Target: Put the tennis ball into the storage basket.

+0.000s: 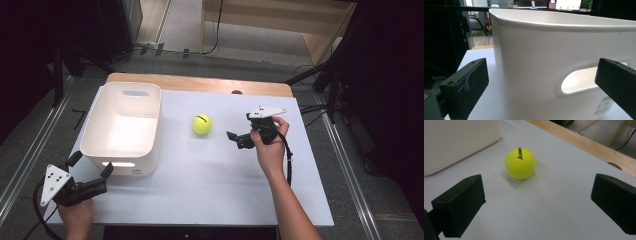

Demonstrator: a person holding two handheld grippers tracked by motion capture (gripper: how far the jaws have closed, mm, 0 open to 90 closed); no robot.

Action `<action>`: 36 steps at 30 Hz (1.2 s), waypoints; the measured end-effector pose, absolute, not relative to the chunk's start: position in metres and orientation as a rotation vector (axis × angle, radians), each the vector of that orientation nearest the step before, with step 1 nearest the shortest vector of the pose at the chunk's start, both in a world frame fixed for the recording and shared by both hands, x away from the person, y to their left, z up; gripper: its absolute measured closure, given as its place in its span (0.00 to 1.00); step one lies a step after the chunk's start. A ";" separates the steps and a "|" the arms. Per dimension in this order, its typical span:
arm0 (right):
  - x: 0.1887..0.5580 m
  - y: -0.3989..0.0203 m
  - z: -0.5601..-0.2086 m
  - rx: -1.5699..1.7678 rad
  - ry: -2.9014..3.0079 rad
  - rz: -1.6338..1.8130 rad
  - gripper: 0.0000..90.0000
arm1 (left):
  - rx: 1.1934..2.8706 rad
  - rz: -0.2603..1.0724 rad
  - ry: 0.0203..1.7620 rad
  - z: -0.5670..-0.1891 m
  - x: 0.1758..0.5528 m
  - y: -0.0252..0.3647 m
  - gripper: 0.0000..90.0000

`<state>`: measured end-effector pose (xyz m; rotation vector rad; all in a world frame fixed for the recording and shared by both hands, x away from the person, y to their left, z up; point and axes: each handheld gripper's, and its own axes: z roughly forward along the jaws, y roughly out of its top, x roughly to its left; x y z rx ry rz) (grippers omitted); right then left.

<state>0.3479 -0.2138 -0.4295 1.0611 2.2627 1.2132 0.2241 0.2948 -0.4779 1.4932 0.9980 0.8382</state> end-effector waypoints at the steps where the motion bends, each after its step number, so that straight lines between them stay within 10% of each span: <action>1: 0.348 -0.214 -0.429 1.061 2.263 1.213 0.00 | 1.493 0.838 0.998 -0.478 0.224 0.295 0.00; 36: 0.374 -0.181 -0.421 0.991 2.383 1.127 0.00 | 1.492 0.834 0.993 -0.478 0.224 0.295 0.00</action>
